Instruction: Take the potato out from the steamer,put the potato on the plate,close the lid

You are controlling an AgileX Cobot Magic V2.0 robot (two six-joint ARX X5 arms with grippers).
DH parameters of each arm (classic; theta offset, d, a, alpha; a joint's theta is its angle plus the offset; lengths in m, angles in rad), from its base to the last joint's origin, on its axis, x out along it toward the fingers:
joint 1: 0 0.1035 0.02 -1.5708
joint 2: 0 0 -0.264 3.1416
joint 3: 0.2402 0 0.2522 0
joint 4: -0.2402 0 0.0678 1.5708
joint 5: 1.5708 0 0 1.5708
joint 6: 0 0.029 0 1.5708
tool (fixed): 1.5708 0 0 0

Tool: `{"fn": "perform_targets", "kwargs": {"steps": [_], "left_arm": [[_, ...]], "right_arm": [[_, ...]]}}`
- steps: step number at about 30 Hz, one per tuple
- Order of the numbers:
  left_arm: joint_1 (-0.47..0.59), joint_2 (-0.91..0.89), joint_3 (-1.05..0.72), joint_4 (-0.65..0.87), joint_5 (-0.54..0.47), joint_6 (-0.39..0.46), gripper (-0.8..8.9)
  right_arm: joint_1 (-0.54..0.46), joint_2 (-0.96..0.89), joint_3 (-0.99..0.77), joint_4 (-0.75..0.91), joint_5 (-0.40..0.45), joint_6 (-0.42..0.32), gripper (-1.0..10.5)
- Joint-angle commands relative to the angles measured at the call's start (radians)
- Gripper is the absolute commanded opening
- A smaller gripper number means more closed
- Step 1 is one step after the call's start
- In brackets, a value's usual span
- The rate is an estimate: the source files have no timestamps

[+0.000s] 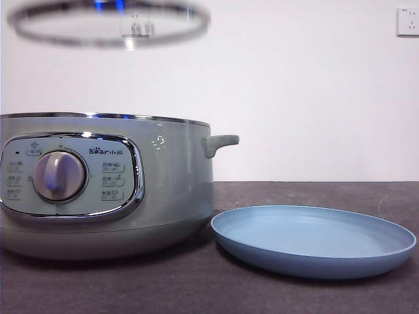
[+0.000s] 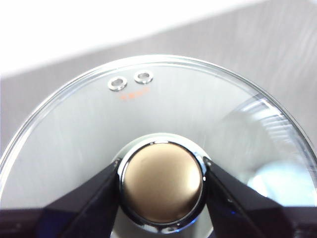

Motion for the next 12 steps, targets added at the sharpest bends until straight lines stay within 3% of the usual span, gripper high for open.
{"fn": "perform_targets", "kwargs": {"steps": [1, 6, 12], "left_arm": [[-0.001, -0.075, 0.009, 0.012, -0.006, 0.013, -0.08], [-0.001, -0.190, 0.009, -0.010, -0.006, 0.013, -0.08], [-0.001, -0.290, 0.009, -0.032, -0.006, 0.013, -0.08]], "right_arm": [[0.020, -0.001, 0.016, 0.060, -0.027, 0.002, 5.0], [0.063, 0.020, 0.082, 0.121, -0.027, 0.052, 5.0], [0.124, 0.108, 0.221, 0.118, -0.027, 0.052, 4.6]]}}
